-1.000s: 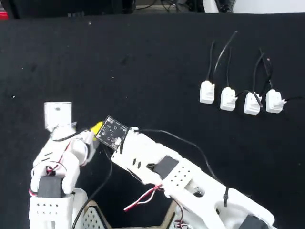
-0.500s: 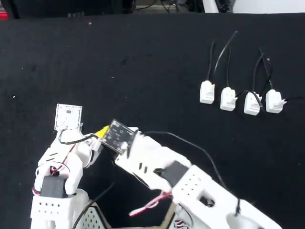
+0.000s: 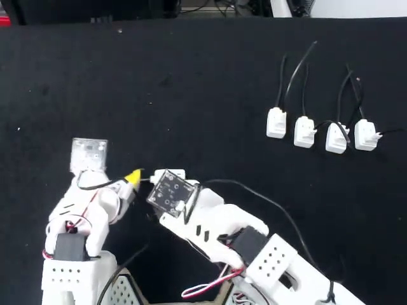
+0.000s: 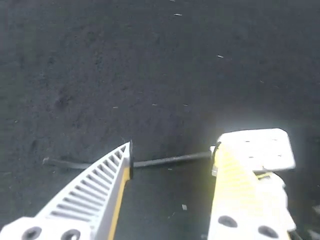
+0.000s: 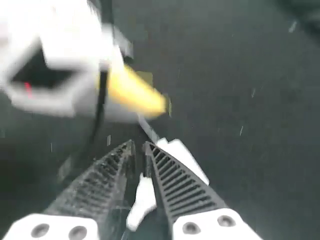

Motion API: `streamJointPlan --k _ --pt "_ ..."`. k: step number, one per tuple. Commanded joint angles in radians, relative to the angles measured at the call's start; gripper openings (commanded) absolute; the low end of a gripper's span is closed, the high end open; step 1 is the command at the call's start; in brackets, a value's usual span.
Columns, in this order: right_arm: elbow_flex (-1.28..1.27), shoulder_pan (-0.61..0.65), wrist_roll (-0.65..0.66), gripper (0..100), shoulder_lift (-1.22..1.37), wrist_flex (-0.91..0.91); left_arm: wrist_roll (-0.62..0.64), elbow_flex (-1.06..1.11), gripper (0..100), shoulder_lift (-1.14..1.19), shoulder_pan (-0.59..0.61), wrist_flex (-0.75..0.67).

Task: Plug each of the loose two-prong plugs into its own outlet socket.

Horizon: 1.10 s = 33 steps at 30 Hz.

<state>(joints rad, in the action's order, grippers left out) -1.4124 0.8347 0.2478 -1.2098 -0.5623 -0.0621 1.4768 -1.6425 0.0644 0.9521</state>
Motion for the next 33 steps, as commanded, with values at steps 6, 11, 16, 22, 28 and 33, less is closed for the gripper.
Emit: streamJointPlan --k 6,11,16,22,28,33 --pt "0.134 -0.029 -0.049 20.4 0.326 -0.110 0.207 -0.019 26 -0.011 0.349 -0.130" --pt "0.147 -0.049 -0.087 20.4 0.510 0.049 0.247 -0.019 26 -0.011 0.394 -0.132" --pt "0.148 -0.072 -0.269 20.4 0.607 0.132 0.247 -0.019 26 -0.011 0.394 -0.132" --pt "0.208 -0.072 -0.292 20.4 0.685 0.118 0.252 -0.021 26 -0.011 0.401 -0.132" --pt "0.335 -0.072 -0.285 20.4 0.808 0.011 0.252 -0.021 26 -0.011 0.403 -0.132" --pt "0.510 -0.078 -0.284 20.4 0.820 -0.230 0.252 -0.021 26 -0.011 0.403 -0.132"
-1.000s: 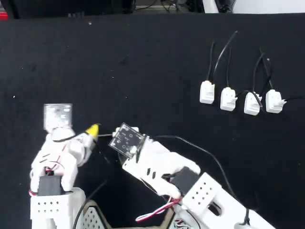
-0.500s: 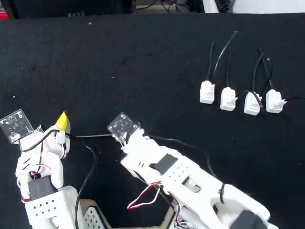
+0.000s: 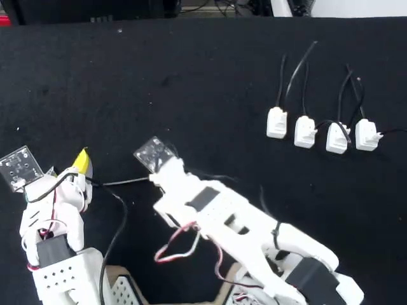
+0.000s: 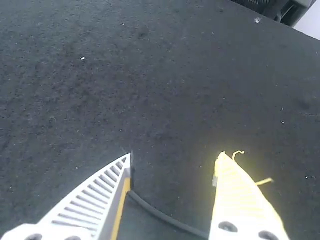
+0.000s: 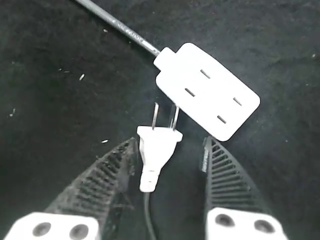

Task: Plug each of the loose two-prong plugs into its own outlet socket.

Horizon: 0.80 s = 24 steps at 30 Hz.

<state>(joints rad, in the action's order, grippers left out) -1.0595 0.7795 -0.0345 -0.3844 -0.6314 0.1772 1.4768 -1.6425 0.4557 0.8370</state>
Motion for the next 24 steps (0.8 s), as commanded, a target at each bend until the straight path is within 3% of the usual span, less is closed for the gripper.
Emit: streamJointPlan --k 1,7,13,18,24 --pt "0.186 -0.023 -0.002 20.4 -0.016 -0.199 0.012 -0.019 26 -0.011 0.012 -0.017" --pt "0.205 0.012 -0.002 20.4 -0.038 -0.273 0.009 -0.019 26 -0.011 0.012 -0.017" --pt "0.077 0.110 -0.002 20.4 0.013 -0.100 0.009 -0.019 26 -0.011 0.012 -0.017" --pt "0.058 0.044 0.083 20.4 0.084 0.017 0.009 -0.018 26 -0.011 0.012 -0.015" --pt "0.182 0.002 0.132 15.5 0.209 -0.095 0.009 -0.018 26 -0.011 0.012 -0.015"
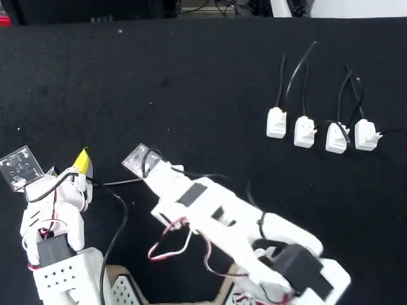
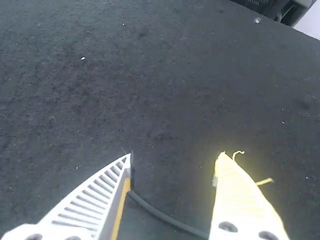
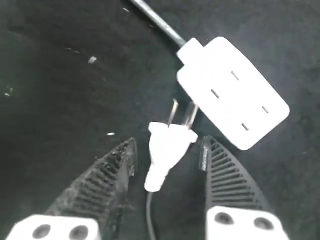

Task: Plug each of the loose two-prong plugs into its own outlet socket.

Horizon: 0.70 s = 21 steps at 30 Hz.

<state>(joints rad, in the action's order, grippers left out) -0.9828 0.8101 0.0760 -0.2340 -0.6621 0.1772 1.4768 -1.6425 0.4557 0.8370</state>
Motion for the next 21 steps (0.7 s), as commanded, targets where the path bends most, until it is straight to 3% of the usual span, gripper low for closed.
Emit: streamJointPlan --k 1,4,10,16,18,21 --pt "0.125 -0.029 0.021 12.1 0.077 -0.087 0.009 -0.018 26 -0.011 0.012 -0.015" --pt "0.148 -0.034 0.021 0.5 0.110 -0.124 0.009 -0.018 26 -0.011 0.012 -0.015" --pt "0.137 -0.037 0.072 1.0 -0.039 -0.227 0.009 -0.018 26 -0.011 0.012 -0.015" --pt "0.091 -0.101 0.420 1.0 -0.222 -0.431 0.008 -0.018 26 -0.011 0.012 -0.015" --pt "0.028 -0.161 0.537 1.1 -0.225 -0.379 0.008 -0.018 26 -0.011 0.010 -0.015" --pt "-0.047 -0.249 0.568 1.3 -0.211 -0.249 0.008 -0.018 26 -0.011 0.010 -0.015"
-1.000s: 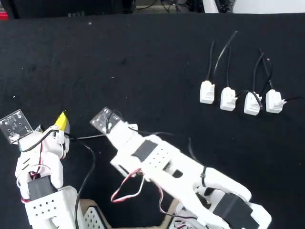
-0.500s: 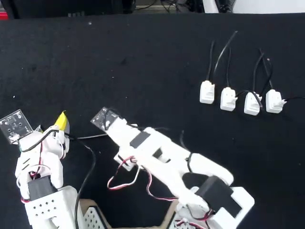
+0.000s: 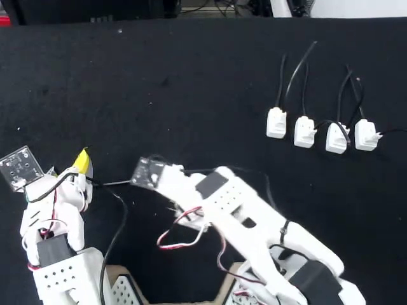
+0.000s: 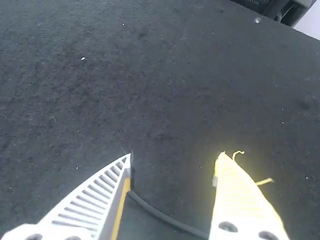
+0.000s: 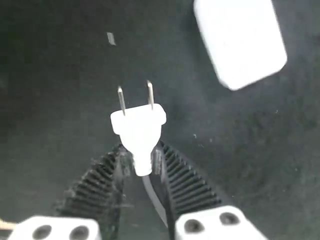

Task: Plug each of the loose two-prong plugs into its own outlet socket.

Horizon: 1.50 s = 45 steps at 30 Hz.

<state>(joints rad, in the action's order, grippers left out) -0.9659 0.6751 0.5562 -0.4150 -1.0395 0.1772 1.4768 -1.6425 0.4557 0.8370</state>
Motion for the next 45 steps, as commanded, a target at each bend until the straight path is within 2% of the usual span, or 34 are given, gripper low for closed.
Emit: streamJointPlan --k 1,6,7,12,19,25,28,32,37,42,45 --pt "-0.068 -0.130 0.087 2.6 -0.025 0.132 0.008 -0.018 26 -0.011 0.010 -0.015" --pt "-0.025 -0.114 0.046 26.5 -0.022 0.021 0.008 -0.018 26 -0.011 0.008 -0.015" --pt "-0.010 -0.112 0.038 28.0 -0.024 0.006 0.008 -0.018 26 -0.011 0.007 -0.015" --pt "0.041 -0.086 0.038 21.8 -0.024 -0.043 0.008 -0.016 26 -0.011 0.004 -0.015" --pt "0.013 0.075 0.008 21.5 -0.016 -0.002 0.008 -0.016 26 -0.011 0.001 -0.015" --pt "-0.133 0.008 0.012 21.2 -0.021 0.256 0.009 -0.016 26 -0.011 0.001 -0.015" --pt "-0.166 -0.055 0.066 21.1 -0.016 0.338 0.009 -0.016 26 -0.011 0.001 -0.015" --pt "-0.179 -0.118 0.140 18.4 -0.021 0.347 0.011 -0.016 26 -0.011 0.001 -0.015" --pt "-0.170 -0.147 0.152 0.6 -0.022 0.365 0.011 -0.018 26 -0.011 0.001 -0.015" --pt "-0.151 -0.144 0.138 1.1 -0.033 0.374 0.011 -0.018 26 -0.011 0.001 -0.015" --pt "-0.113 -0.109 0.020 1.0 -0.077 0.276 0.011 -0.018 26 -0.011 0.001 -0.015"
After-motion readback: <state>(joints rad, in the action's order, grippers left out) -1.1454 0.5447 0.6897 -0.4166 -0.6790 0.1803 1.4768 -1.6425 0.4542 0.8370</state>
